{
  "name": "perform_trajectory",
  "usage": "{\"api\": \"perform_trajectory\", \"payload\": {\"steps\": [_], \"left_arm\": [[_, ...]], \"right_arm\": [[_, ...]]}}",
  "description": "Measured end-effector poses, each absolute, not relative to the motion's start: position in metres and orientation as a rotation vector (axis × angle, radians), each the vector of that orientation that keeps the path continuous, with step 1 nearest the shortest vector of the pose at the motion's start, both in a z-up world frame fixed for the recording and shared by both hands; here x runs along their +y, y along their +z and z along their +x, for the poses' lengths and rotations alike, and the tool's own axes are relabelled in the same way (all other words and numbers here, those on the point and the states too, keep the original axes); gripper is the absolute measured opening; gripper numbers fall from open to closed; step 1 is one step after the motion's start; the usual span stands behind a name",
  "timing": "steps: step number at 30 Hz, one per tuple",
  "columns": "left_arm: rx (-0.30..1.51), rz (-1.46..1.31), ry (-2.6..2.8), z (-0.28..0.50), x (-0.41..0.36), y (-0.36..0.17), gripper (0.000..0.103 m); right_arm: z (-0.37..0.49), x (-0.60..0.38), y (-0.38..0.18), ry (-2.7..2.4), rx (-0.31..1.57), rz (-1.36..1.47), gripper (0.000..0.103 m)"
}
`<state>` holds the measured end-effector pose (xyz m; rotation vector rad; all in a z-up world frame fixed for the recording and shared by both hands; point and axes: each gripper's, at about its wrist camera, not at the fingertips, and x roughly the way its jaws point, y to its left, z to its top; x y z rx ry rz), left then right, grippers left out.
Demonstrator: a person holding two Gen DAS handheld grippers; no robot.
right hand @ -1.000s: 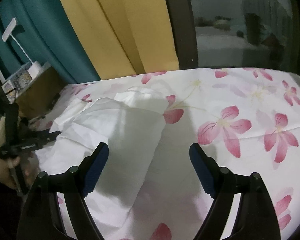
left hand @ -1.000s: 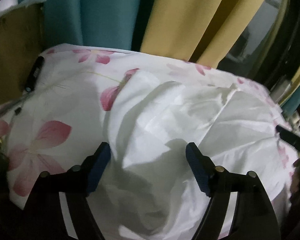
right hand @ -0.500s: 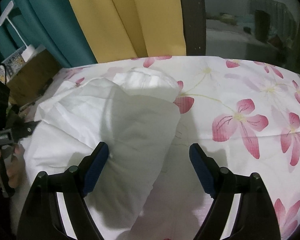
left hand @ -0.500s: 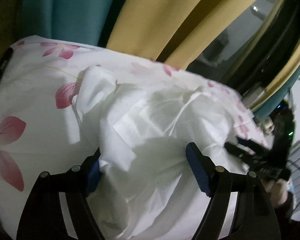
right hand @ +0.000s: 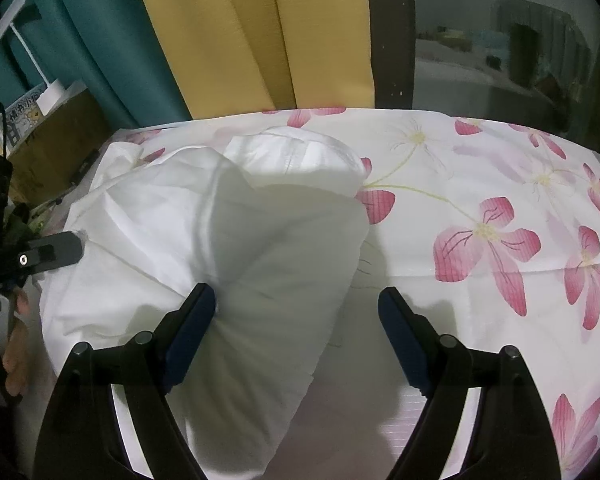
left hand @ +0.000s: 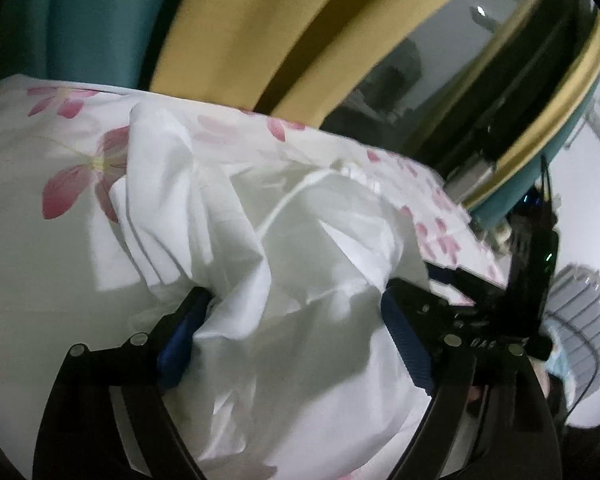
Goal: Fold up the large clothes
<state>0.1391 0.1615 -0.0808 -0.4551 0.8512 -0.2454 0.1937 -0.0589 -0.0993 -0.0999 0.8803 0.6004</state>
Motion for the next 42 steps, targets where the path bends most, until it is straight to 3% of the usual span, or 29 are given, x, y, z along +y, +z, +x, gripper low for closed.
{"api": "perform_trajectory", "payload": {"steps": [19, 20, 23, 25, 26, 27, 28, 31, 33, 36, 42], "left_arm": [[0.871, -0.204, -0.103, 0.148, 0.150, -0.087, 0.089], [0.871, -0.202, -0.105, 0.149, 0.150, -0.087, 0.087], [0.867, -0.210, -0.138, 0.148, 0.148, -0.087, 0.062], [0.864, -0.211, -0.141, 0.147, 0.147, -0.087, 0.053], [0.862, -0.221, -0.155, 0.147, 0.147, -0.088, 0.045], [0.861, -0.228, -0.158, 0.147, 0.147, -0.088, 0.041], [0.860, -0.232, -0.159, 0.147, 0.146, -0.088, 0.039], [0.848, -0.240, -0.168, 0.145, 0.145, -0.087, 0.033], [0.835, -0.249, -0.171, 0.143, 0.144, -0.085, 0.030], [0.820, -0.256, -0.174, 0.140, 0.143, -0.083, 0.027], [0.781, -0.271, -0.179, 0.125, 0.143, -0.069, 0.024]], "right_arm": [[0.197, -0.062, -0.105, 0.635, 0.897, -0.001, 0.086], [0.197, -0.060, -0.105, 0.630, 0.895, -0.002, 0.087], [0.196, -0.056, -0.105, 0.633, 0.894, 0.008, 0.087], [0.196, -0.052, -0.106, 0.650, 0.895, 0.008, 0.087], [0.196, -0.051, -0.105, 0.672, 0.895, 0.008, 0.084], [0.195, -0.048, -0.105, 0.704, 0.894, 0.012, 0.071], [0.194, -0.047, -0.105, 0.728, 0.897, 0.022, 0.065], [0.192, -0.044, -0.105, 0.744, 0.895, 0.029, 0.058], [0.192, -0.047, -0.105, 0.754, 0.894, 0.055, 0.045], [0.188, -0.049, -0.100, 0.769, 0.876, 0.071, 0.033], [0.174, -0.049, -0.081, 0.791, 0.817, 0.052, 0.027]]}}
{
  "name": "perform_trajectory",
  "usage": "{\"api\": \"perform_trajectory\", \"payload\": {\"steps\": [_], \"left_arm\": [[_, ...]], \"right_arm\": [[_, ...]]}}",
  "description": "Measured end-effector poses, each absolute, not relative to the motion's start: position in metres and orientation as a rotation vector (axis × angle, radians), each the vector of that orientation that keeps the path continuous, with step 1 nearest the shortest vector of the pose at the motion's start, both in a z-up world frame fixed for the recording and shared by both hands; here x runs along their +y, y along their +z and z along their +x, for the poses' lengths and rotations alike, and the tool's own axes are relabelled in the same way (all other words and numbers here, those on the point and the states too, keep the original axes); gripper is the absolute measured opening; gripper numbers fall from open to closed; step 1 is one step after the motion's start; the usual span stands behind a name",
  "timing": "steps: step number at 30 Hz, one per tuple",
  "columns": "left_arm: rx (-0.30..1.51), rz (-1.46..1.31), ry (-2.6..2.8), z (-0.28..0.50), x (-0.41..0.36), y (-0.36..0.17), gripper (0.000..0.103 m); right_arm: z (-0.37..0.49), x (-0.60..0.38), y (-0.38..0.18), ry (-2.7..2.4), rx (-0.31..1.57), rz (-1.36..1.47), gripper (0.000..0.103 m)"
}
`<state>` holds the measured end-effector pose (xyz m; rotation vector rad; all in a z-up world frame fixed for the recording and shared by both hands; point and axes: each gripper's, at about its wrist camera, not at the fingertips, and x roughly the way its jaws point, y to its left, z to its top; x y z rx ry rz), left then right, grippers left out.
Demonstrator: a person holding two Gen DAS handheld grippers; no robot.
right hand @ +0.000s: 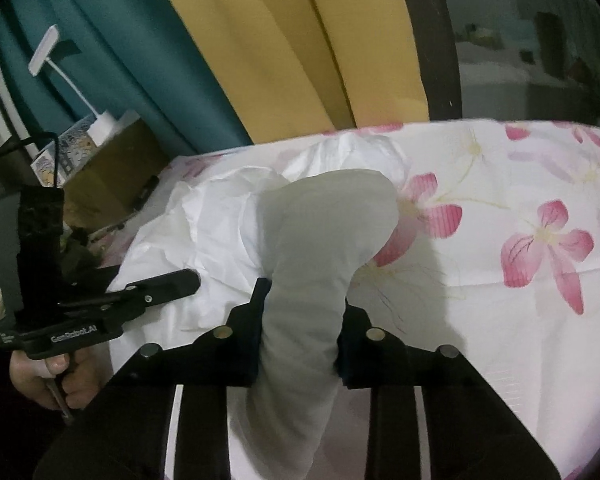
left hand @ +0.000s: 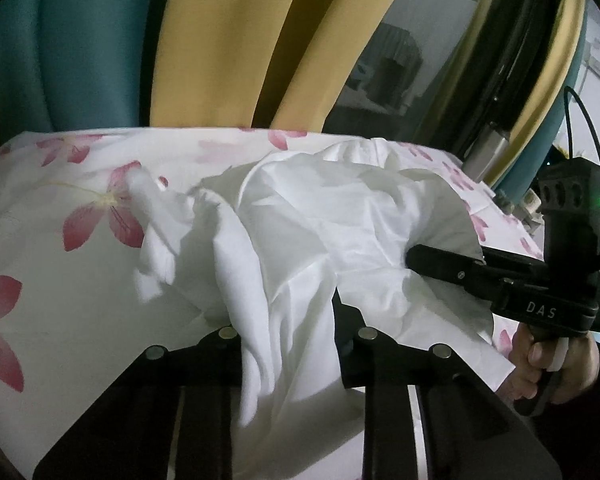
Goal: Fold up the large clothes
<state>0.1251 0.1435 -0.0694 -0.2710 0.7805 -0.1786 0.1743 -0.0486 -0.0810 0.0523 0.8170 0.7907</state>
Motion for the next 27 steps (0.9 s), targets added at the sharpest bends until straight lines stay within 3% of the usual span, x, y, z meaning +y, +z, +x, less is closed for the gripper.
{"api": "perform_trajectory", "payload": {"steps": [20, 25, 26, 27], "left_arm": [[0.696, -0.301, -0.206, 0.082, 0.140, -0.031, 0.025], [0.806, -0.303, -0.157, 0.095, 0.135, -0.059, 0.036], [0.816, -0.295, -0.145, 0.096, 0.134, -0.063, 0.045], [0.824, -0.283, -0.138, 0.097, 0.133, -0.067, 0.061]], "right_arm": [[0.121, -0.055, -0.027, 0.816, 0.670, 0.002, 0.023], [0.125, -0.067, -0.049, 0.764, 0.723, 0.012, 0.023], [0.127, -0.071, -0.053, 0.745, 0.736, 0.015, 0.024], [0.130, -0.076, -0.057, 0.729, 0.753, 0.020, 0.026]]}}
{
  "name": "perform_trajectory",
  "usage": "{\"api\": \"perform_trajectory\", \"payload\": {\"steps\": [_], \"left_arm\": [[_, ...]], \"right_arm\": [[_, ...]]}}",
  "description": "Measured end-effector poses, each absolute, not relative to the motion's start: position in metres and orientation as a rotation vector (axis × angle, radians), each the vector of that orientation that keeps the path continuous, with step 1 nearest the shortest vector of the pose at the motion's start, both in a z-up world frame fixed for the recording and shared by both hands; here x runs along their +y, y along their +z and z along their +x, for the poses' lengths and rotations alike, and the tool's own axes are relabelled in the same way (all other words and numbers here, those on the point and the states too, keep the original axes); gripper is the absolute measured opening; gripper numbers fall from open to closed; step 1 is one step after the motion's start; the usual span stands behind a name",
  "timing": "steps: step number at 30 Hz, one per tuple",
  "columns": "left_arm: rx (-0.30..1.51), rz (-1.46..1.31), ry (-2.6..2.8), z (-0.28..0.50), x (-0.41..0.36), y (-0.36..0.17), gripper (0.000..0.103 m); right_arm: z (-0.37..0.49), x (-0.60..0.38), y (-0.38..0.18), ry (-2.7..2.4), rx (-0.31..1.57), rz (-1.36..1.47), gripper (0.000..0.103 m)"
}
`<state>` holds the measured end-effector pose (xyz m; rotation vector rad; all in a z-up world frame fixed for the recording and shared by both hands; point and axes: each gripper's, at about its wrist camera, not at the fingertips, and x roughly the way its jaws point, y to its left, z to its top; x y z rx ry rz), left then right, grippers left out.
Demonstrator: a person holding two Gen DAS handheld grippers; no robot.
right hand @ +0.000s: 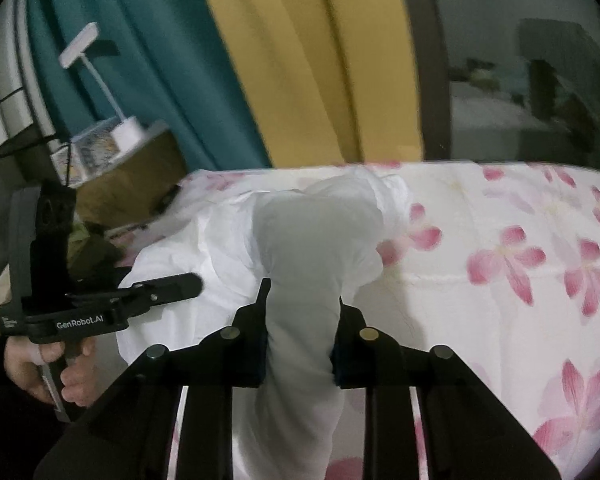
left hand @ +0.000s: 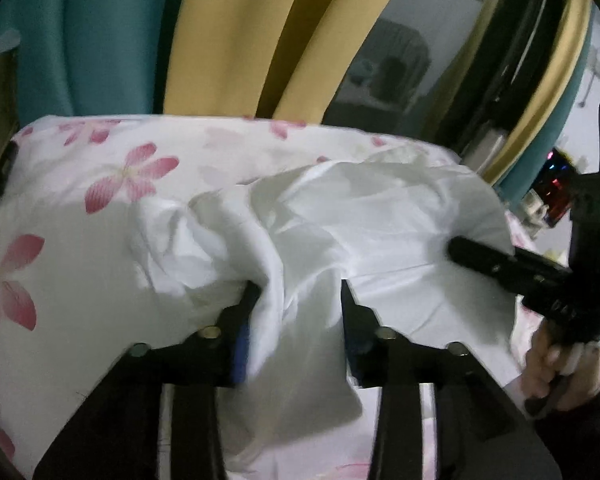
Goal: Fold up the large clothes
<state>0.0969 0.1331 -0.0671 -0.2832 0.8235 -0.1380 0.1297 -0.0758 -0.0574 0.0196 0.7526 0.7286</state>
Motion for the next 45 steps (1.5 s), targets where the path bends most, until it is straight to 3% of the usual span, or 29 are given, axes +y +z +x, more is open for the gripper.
{"api": "perform_trajectory", "payload": {"steps": [2, 4, 6, 8, 13, 14, 15, 16, 18, 20, 24, 45], "left_arm": [[0.832, -0.260, -0.122, 0.099, 0.131, -0.074, 0.073], [0.858, -0.270, -0.145, 0.104, 0.130, -0.082, 0.076], [0.879, -0.277, -0.160, 0.110, 0.132, -0.092, 0.083], [0.869, -0.278, -0.155, 0.112, 0.131, -0.092, 0.084], [0.880, -0.237, -0.196, 0.114, 0.120, -0.093, 0.083], [0.880, -0.229, -0.202, 0.113, 0.117, -0.092, 0.077], [0.877, -0.226, -0.202, 0.112, 0.117, -0.091, 0.054], [0.874, -0.247, -0.223, 0.112, 0.117, -0.091, 0.042], [0.872, -0.303, -0.263, 0.112, 0.119, -0.094, 0.033], [0.858, -0.281, -0.260, 0.110, 0.115, -0.090, 0.027], [0.824, -0.301, -0.247, 0.102, 0.115, -0.083, 0.025], [0.595, -0.281, -0.118, 0.018, 0.172, 0.007, 0.025]], "right_arm": [[0.137, -0.083, -0.067, 0.712, 0.797, 0.033, 0.032], [0.142, -0.088, -0.076, 0.692, 0.838, 0.041, 0.041], [0.147, -0.093, -0.085, 0.672, 0.875, 0.059, 0.064], [0.150, -0.095, -0.093, 0.670, 0.900, 0.076, 0.073], [0.153, -0.090, -0.110, 0.771, 0.922, 0.187, 0.074], [0.151, -0.084, -0.110, 0.777, 0.914, 0.165, 0.072], [0.149, -0.080, -0.108, 0.785, 0.912, 0.141, 0.058], [0.149, -0.077, -0.108, 0.810, 0.917, 0.154, 0.050], [0.149, -0.076, -0.108, 0.853, 0.914, 0.194, 0.033], [0.147, -0.075, -0.105, 0.870, 0.896, 0.201, 0.027], [0.140, -0.074, -0.093, 0.899, 0.853, 0.222, 0.021], [0.096, -0.007, -0.007, 1.075, 0.668, 0.147, 0.021]]}}
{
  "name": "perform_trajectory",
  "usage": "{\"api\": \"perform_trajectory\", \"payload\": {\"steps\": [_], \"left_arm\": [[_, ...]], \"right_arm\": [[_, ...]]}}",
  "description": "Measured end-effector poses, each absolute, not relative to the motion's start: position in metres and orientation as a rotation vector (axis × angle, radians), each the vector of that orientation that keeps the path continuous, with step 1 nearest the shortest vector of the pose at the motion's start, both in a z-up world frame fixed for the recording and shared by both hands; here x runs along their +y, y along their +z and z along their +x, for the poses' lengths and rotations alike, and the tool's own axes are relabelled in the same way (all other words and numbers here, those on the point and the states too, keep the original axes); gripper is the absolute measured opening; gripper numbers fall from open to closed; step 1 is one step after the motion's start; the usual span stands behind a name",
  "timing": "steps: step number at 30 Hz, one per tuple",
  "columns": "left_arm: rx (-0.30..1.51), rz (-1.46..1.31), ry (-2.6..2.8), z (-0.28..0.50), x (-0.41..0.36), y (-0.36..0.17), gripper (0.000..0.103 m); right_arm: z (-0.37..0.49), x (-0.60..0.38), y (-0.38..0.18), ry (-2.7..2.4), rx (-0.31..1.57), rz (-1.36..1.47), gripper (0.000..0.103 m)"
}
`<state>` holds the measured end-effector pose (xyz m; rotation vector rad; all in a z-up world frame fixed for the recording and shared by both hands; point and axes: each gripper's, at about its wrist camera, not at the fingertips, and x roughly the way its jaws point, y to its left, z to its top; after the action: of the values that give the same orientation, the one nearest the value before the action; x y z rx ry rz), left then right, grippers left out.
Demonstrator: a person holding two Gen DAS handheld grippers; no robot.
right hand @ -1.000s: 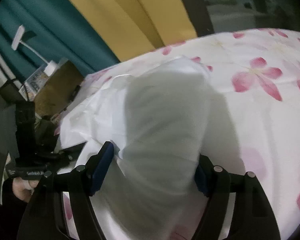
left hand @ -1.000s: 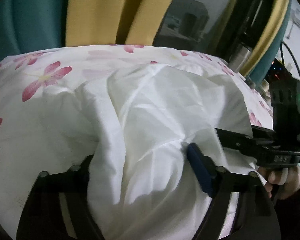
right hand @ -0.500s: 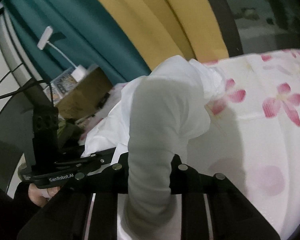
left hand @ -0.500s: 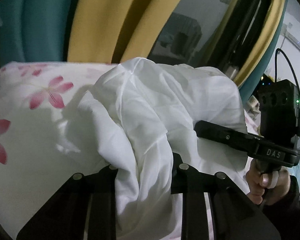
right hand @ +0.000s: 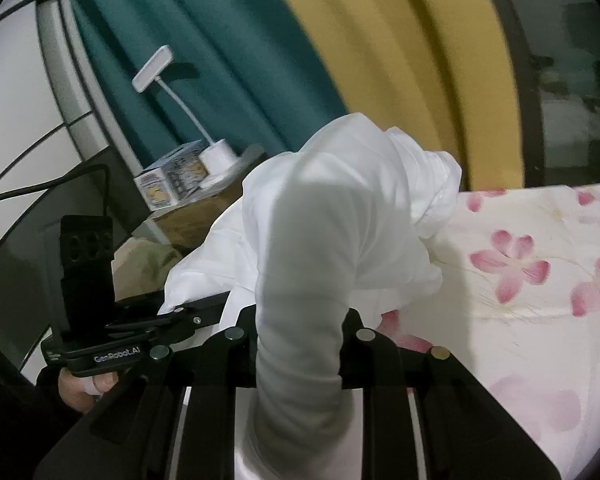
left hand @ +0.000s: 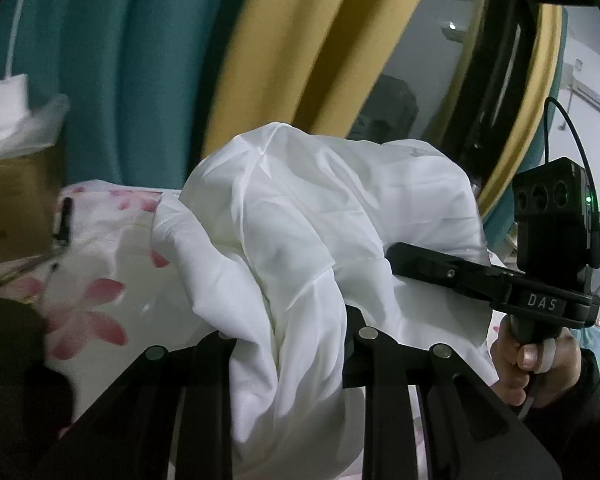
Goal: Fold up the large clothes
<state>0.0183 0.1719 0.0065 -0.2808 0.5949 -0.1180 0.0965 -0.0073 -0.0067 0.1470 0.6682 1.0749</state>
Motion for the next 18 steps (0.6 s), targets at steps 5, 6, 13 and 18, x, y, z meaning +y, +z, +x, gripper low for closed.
{"api": "perform_trajectory", "payload": {"steps": [5, 6, 13, 18], "left_arm": [[0.558, -0.283, -0.068, -0.009, 0.195, 0.018, 0.025], [0.554, -0.284, -0.061, -0.012, 0.198, 0.020, 0.025], [0.511, -0.297, -0.010, -0.048, 0.220, 0.031, 0.025], [0.496, -0.304, 0.032, -0.075, 0.228, 0.035, 0.025]], "right_arm": [[0.082, 0.019, 0.004, 1.124, 0.652, 0.121, 0.021], [0.080, 0.024, 0.006, 1.134, 0.649, 0.116, 0.021], [0.060, 0.050, 0.018, 1.201, 0.624, 0.091, 0.021], [0.044, 0.070, 0.024, 1.246, 0.618, 0.077, 0.021]]}}
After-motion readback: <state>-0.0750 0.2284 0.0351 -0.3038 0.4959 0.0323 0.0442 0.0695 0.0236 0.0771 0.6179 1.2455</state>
